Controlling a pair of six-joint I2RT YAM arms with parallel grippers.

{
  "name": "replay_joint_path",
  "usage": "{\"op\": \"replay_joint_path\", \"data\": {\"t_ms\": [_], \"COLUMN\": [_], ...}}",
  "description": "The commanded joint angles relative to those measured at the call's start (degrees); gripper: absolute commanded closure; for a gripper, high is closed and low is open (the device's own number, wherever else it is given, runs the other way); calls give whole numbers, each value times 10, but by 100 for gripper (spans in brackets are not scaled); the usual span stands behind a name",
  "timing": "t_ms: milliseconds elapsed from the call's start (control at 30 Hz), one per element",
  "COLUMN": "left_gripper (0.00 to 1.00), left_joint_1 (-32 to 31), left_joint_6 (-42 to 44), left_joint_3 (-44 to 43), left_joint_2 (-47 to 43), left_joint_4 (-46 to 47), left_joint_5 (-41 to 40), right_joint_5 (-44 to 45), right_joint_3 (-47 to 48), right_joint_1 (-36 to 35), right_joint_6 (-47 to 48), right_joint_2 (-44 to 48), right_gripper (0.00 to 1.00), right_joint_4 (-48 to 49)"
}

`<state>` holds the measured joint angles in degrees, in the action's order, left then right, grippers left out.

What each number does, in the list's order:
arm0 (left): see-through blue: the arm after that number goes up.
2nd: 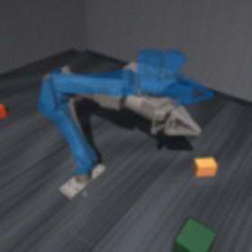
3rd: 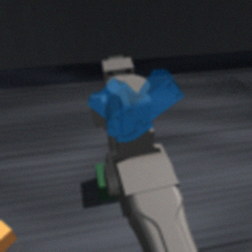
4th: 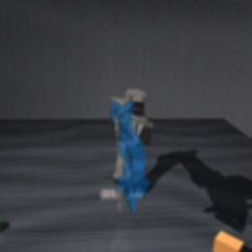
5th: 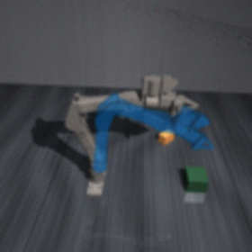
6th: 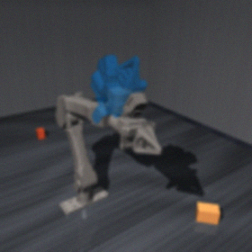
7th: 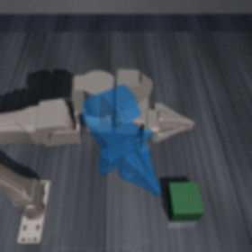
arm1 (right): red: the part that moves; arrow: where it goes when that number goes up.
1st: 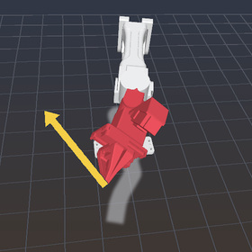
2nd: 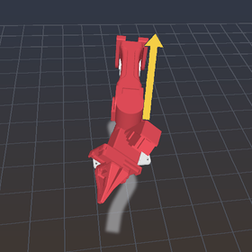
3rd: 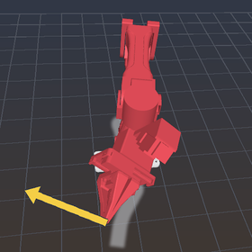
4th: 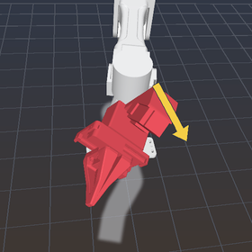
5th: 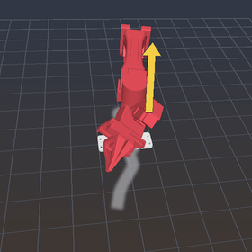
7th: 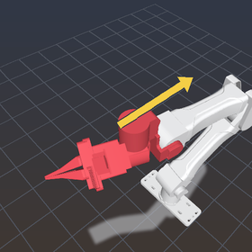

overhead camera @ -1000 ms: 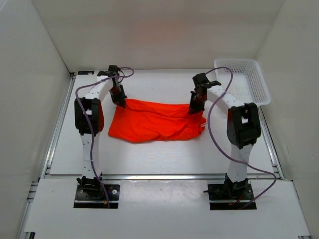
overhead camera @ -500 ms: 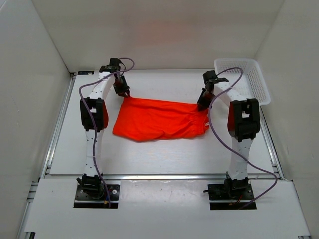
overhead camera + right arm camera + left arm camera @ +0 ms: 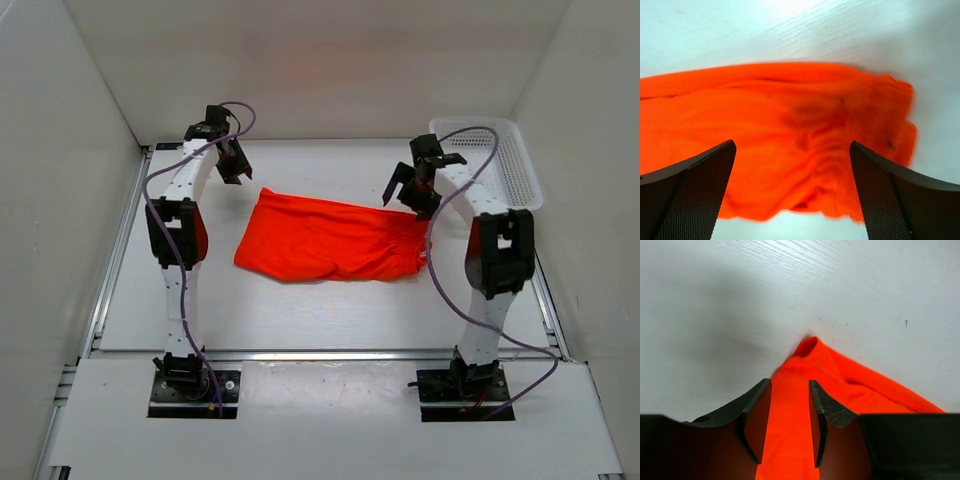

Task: Fold and stack the shorts
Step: Fold the shorts

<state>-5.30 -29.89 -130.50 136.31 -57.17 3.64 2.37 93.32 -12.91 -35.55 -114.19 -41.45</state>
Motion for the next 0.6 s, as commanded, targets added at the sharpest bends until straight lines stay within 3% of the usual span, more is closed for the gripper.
{"op": "replay_joint_path", "data": {"t_ms": [0,200,300,400,567], "left_gripper": [53,54,54,54,55], "left_joint_1": [13,25,25,19,12], "left_joint_6": [10,3,3,3,14], "left_joint_3": [50,261,335,375,395], "left_joint_2": [-140,-272,-314,-333,-347], "left_joint_4": [8,41,46,46,46], "left_joint_5": [-39,-31,-18,-18,-18], "right_joint_5": [48,26,-38,-133,-208], "right_joint_3": [-23,-162,-254,-320,-374], "right_joint_1": [2,21,52,91,137], "right_joint_6": [-12,-12,-12,-17,-17], "right_joint_2": [124,236,272,288,288], "right_gripper": [1,1,1,1,1], "right_joint_4": [7,12,41,90,126]}}
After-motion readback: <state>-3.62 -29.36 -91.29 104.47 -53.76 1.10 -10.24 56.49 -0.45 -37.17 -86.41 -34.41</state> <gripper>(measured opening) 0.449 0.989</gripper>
